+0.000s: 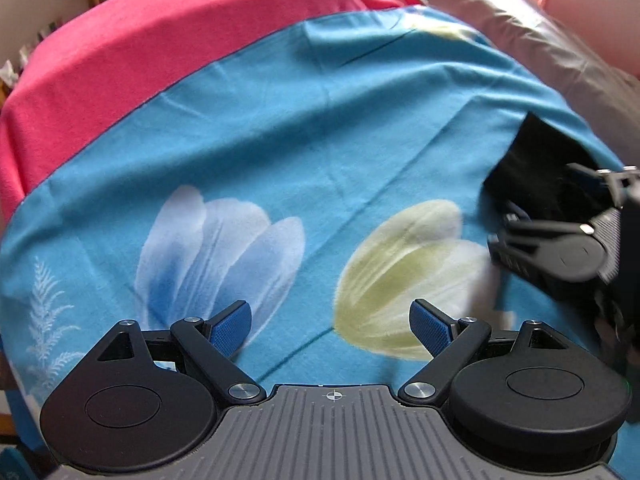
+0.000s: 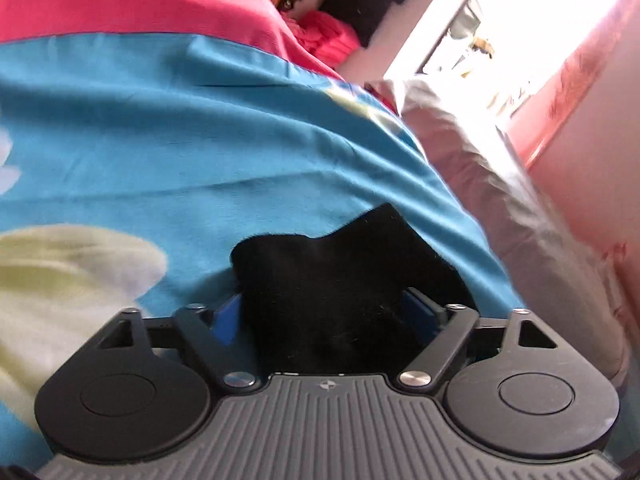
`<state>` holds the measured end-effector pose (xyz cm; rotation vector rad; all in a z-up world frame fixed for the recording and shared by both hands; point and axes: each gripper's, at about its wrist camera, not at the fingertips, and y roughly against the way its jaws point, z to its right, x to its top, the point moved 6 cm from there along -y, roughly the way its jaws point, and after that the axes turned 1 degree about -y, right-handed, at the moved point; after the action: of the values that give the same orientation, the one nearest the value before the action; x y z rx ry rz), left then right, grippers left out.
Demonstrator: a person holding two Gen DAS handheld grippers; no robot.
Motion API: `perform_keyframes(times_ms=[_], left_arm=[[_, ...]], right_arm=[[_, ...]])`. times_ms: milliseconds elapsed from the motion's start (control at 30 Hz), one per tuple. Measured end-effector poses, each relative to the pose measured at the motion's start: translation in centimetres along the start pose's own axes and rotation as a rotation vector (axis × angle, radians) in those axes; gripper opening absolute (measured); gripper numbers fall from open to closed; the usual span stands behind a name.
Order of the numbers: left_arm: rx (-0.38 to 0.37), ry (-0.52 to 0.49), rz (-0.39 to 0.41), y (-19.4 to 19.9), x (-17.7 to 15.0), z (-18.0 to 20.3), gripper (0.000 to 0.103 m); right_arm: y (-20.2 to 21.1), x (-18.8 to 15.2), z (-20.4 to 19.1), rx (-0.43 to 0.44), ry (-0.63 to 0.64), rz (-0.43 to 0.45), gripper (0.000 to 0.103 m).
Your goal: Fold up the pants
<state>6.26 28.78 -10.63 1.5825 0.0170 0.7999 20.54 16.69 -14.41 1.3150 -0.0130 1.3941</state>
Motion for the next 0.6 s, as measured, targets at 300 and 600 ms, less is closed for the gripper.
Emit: perform_keyframes(times_ms=[300,600], left_arm=[[-0.209,-0.117,0.032,0.3,0.4,9.5,0.103],[-0.505,-0.318,-0.013,-0.2,-1.2,25.0,0.103]], right_arm=[[5.9,1.7,8.8,0.234,-0.362,0.028,0.023],[17.0,-2.1,20.6,0.231,-0.599,0.152,0.023]])
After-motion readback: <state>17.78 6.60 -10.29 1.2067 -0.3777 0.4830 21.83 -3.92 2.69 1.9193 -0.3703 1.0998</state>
